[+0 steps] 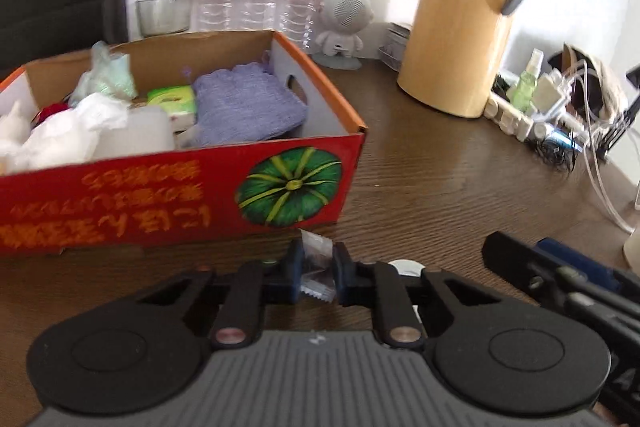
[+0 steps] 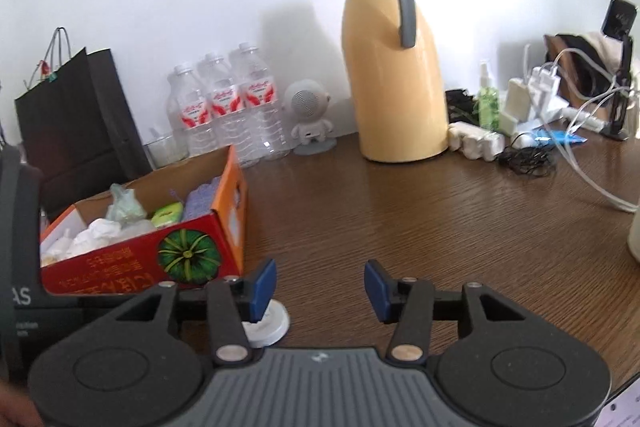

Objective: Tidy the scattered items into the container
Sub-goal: 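Grasp the round white cap with the right tool while the left tool grasps a clear packet, then lift the white cap and clear packet and carry both over the box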

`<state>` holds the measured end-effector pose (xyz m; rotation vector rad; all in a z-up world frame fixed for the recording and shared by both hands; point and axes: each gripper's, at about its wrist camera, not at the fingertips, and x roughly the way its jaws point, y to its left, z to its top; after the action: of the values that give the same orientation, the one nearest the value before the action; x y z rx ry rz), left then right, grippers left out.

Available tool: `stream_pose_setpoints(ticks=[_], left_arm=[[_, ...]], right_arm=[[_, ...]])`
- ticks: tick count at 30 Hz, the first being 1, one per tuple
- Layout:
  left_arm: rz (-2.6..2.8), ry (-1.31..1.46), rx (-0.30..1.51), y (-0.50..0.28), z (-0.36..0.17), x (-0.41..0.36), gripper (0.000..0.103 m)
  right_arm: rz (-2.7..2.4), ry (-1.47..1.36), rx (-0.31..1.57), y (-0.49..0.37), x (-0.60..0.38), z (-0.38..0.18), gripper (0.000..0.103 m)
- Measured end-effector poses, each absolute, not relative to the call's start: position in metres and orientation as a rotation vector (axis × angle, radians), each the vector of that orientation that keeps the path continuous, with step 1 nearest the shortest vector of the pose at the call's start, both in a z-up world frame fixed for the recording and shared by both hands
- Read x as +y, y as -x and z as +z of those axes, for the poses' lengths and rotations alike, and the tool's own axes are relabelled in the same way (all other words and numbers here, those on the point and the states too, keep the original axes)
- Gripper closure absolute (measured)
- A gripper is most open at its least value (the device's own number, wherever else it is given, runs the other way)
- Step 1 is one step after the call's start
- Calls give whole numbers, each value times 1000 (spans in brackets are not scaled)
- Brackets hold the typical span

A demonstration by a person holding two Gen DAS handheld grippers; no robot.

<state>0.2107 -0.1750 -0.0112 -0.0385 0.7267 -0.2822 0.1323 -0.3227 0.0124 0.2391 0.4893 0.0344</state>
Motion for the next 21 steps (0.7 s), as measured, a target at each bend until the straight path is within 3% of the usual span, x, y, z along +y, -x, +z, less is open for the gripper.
stream_pose_setpoints(ticks=[6,13,15,21], left_arm=[[-212,57,675,-171,5,-125,88],[-160,132,663,-135,18,-73,88],[-151,121,676,-131,18,-66,88],[-144,114,652,-111,29,-65,88]], right_arm=[[153,-94,585,-147,-290,4,42],[136,21,652,-165,-268,-9,56],[120,4,650,-168,-272,-8,65],[133,-45,634,-167,-280,-7,65]])
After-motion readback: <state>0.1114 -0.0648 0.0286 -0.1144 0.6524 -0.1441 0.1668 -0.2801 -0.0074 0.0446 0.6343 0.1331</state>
